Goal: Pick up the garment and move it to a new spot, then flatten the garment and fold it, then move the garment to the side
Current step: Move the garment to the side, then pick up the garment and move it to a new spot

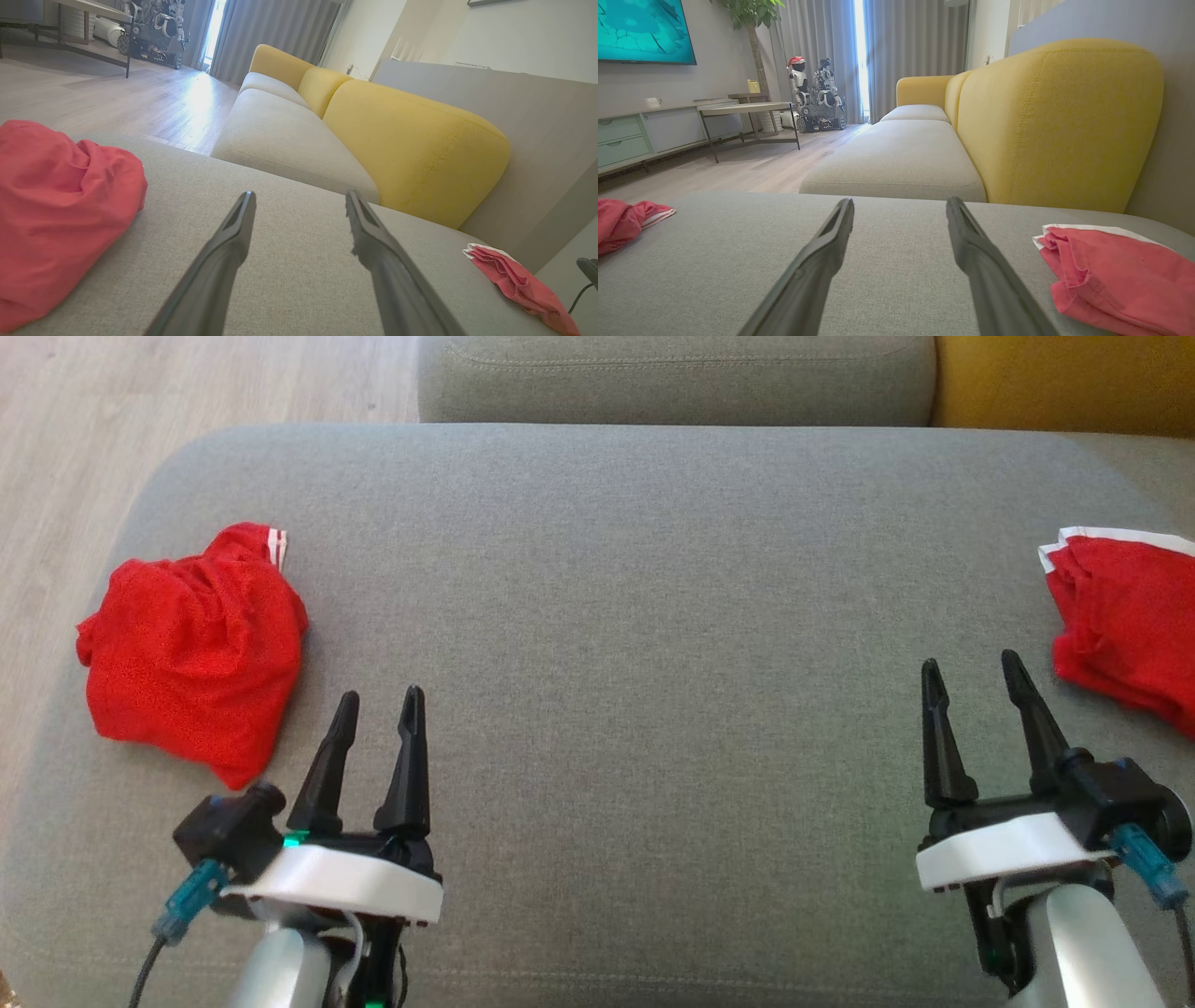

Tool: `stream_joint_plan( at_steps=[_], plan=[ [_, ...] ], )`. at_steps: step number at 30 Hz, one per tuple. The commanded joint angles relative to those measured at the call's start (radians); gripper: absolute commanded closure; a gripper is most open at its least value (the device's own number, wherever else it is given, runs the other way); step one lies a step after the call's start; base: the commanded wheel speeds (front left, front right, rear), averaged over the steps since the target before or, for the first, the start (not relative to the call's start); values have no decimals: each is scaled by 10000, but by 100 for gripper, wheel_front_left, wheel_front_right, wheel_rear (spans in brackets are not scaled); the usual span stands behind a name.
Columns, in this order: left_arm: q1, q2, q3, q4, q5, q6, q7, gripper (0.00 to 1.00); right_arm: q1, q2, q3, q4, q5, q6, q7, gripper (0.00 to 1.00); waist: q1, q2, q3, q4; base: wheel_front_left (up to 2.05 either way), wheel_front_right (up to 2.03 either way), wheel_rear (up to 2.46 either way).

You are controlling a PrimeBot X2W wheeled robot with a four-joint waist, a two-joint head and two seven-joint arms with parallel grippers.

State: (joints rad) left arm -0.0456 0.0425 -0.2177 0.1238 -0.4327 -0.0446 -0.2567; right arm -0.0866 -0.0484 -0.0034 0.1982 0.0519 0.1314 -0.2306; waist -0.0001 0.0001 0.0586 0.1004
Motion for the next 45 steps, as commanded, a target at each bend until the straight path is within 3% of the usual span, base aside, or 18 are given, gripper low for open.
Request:
stream_joint_plan(
  at_steps=[1, 15, 23, 45],
  plan=[
    [-268, 77, 237, -329, 18, -8, -51, 0, -133, -21, 282, -274, 17, -7, -165, 0, 1, -1, -13, 12, 0, 0, 0],
    [-325, 77, 293, -251, 6, -29, -51, 0, -159, -19, 303, -180, 187, -7, -200, 0, 1, -1, 9, 127, 0, 0, 0],
    [-503, 77, 541, -462, -56, 32, -51, 0, -217, -19, 528, -201, 197, -7, -160, 0, 1, -1, 193, 758, 0, 0, 0],
    [-181, 77, 1239, -749, -261, 232, -51, 0, -473, -18, 1517, 30, 212, -7, 70, 0, 1, -1, 243, 3905, 0, 0, 0]
  ],
)
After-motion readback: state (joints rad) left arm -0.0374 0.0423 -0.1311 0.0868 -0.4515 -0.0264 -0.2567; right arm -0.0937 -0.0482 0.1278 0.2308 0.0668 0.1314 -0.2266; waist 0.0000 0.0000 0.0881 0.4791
